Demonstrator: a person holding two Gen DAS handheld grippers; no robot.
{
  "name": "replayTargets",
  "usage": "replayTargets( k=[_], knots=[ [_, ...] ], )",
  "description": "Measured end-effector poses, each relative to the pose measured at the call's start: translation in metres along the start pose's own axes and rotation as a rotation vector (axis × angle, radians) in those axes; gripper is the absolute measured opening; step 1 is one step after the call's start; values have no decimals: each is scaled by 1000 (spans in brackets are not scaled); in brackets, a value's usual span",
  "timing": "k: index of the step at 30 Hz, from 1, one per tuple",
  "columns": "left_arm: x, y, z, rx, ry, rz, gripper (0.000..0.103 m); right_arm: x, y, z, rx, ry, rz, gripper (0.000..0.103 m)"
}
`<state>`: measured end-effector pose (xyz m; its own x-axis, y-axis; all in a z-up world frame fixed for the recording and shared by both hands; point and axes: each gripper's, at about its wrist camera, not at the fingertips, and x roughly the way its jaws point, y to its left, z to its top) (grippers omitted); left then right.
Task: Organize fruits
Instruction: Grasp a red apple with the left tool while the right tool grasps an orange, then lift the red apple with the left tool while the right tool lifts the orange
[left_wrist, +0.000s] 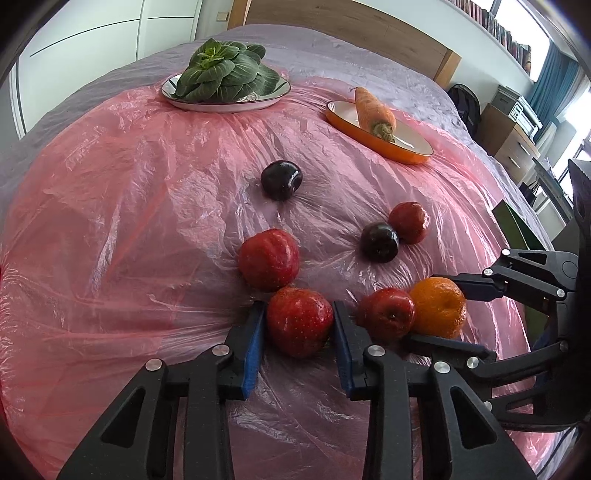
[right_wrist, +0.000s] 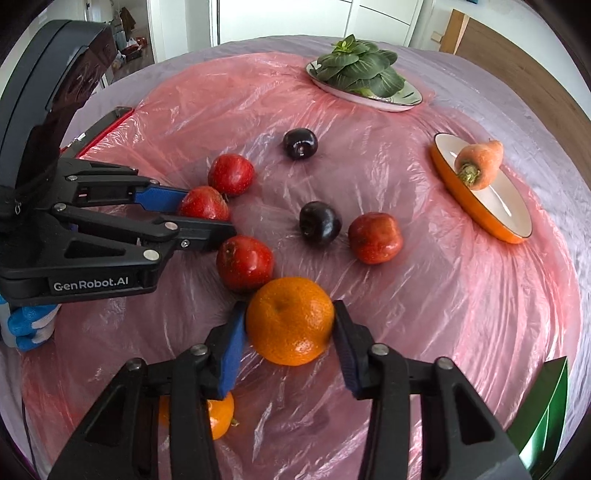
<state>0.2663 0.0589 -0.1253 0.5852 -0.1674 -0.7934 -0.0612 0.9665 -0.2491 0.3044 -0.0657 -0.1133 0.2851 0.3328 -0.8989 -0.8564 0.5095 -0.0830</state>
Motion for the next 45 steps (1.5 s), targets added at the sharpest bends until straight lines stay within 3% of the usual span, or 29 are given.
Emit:
replayTargets(
  k=[14,45],
  knots=[
    [2,-1,-1,6,-2,2,29,5,-1,2,-11,16,7,85],
    [-7,4,-3,-25,-31,-28,29,-17,-1,4,8,-39,-23,85]
  ],
)
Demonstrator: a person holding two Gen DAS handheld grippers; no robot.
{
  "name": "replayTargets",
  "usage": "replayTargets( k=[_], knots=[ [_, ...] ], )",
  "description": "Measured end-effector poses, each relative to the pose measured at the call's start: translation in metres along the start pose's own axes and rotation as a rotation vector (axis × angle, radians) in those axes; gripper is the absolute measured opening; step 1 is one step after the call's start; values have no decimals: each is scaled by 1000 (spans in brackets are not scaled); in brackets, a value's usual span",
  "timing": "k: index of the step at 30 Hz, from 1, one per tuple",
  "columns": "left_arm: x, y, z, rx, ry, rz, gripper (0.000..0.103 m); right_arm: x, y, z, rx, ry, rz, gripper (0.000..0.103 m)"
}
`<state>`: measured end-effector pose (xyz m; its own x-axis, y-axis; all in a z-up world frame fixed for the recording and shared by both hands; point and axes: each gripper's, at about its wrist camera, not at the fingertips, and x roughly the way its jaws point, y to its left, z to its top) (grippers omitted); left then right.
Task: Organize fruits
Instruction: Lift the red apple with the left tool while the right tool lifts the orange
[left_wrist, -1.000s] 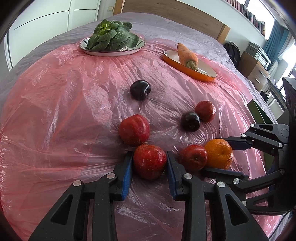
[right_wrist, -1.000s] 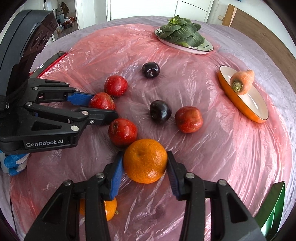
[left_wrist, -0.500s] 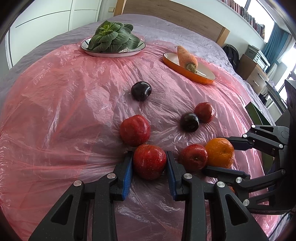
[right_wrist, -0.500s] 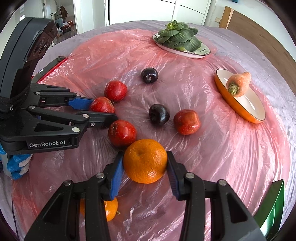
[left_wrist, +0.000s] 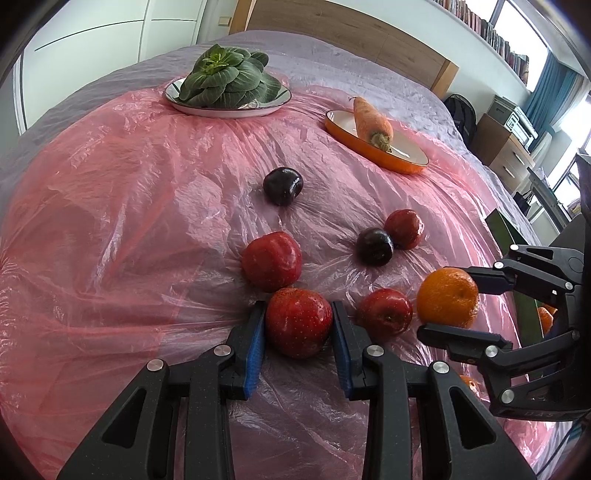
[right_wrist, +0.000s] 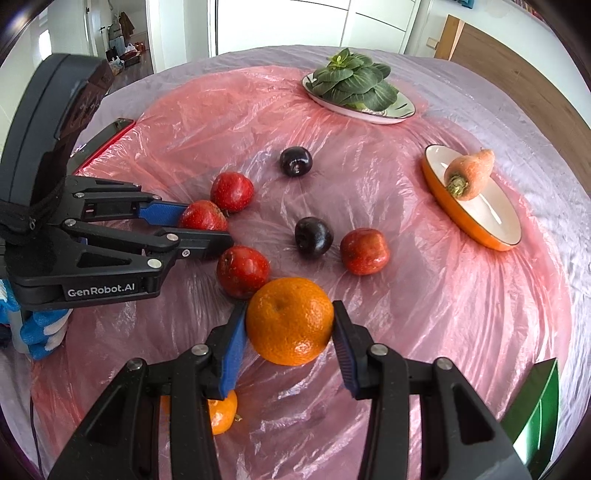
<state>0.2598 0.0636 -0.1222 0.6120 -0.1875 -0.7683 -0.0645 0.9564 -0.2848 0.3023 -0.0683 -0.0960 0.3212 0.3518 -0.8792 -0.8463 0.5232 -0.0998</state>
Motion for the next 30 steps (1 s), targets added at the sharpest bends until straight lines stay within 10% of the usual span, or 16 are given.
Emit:
replayTargets(
  k=[30],
  knots=[
    [-24,-2,1,-32,-60,46,29,-54,-17,-59,280,-91,-67,85]
  ],
)
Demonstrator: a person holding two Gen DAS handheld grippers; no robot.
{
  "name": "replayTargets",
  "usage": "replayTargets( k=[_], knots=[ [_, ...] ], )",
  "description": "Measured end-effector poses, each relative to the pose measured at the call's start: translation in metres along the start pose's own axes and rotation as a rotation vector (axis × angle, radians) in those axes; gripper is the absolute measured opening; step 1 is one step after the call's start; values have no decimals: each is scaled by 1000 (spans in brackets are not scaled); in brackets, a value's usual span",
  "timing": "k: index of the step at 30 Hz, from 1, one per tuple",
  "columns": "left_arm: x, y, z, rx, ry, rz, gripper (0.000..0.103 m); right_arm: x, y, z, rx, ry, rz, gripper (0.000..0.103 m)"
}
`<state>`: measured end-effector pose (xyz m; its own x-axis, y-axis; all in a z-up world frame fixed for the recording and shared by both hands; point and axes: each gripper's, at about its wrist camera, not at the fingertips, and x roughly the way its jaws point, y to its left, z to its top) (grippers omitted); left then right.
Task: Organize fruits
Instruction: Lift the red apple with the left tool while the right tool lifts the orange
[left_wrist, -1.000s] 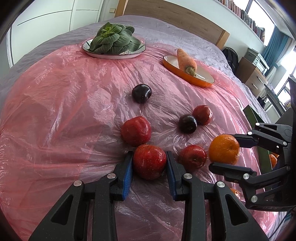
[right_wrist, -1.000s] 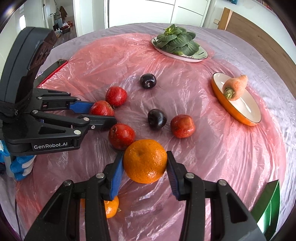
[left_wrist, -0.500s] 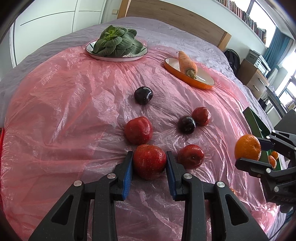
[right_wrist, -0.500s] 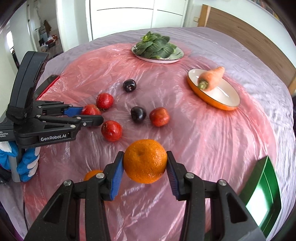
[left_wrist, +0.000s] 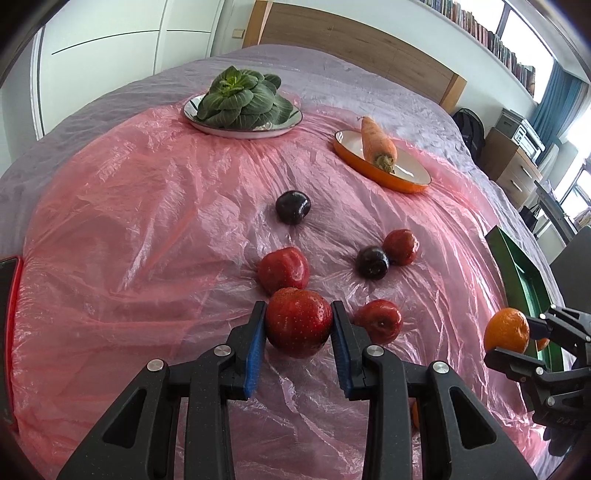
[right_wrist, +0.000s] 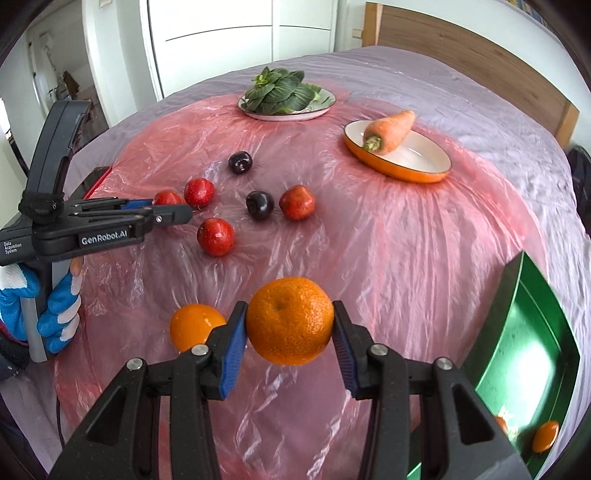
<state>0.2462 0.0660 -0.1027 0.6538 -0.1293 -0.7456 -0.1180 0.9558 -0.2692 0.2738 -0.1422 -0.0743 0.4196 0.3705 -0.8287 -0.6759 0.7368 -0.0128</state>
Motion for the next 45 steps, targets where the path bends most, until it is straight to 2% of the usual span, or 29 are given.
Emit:
replayTargets(
  k=[8,17,25,34,39,45],
  knots=[
    [-22,-9,3,-2,-67,-30,29,-11,-3,-8,39,-30,9,85],
    [-38,-29,4,36,-74,-77,29,-27,10,-17,62,-40,32,85],
    [-57,-39,1,9,-57,-129,29,-39,22,-33,90,-23,52,85],
    [-90,-58,-20,33,-60,-128,29,-60,35,-52,113,-17,77,85],
    [-111,-58,-35,25,-69,-101,29,-73,41,-63,127,-26,88,85],
    [-129,-67,-52,59,-41,-86,29,-86,49,-78,140,-35,109,85]
  ],
)
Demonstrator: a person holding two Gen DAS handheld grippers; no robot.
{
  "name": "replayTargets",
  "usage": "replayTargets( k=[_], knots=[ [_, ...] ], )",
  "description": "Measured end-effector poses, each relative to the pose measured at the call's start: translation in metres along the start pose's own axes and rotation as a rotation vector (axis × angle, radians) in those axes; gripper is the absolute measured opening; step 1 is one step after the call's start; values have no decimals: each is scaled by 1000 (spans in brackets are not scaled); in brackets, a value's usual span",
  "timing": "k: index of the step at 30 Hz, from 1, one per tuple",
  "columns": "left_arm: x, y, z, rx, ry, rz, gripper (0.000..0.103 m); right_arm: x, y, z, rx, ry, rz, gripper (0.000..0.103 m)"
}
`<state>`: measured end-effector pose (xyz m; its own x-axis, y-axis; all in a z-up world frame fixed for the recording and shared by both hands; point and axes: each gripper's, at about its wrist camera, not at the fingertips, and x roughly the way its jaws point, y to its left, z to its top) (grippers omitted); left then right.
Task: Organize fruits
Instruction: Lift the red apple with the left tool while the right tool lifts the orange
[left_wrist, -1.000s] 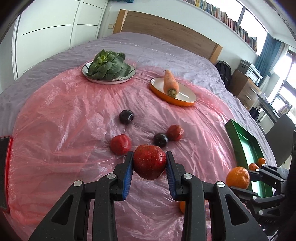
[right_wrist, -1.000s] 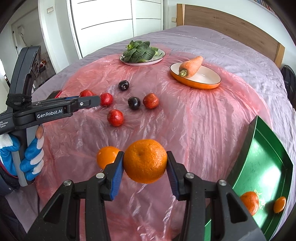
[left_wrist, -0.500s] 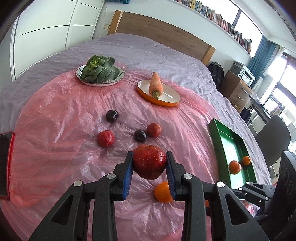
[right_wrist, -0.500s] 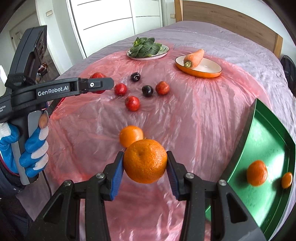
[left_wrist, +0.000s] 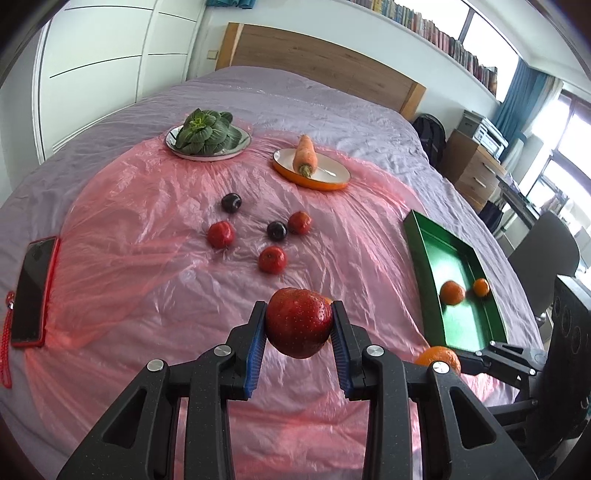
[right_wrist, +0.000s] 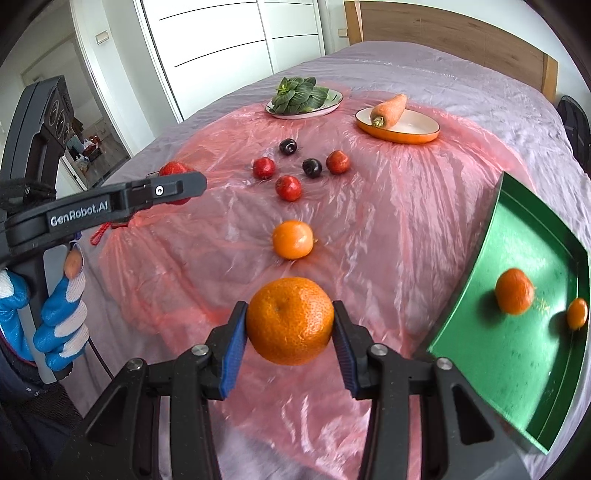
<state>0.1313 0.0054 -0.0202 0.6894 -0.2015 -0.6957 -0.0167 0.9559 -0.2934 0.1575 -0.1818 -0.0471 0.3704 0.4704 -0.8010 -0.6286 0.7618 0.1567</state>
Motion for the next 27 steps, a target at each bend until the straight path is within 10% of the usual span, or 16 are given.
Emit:
replayTargets(
  k=[27],
  knots=[
    [-53,-133,-71,307,123,-56,29,-87,-17,-109,137,-25,-50,85]
  ],
)
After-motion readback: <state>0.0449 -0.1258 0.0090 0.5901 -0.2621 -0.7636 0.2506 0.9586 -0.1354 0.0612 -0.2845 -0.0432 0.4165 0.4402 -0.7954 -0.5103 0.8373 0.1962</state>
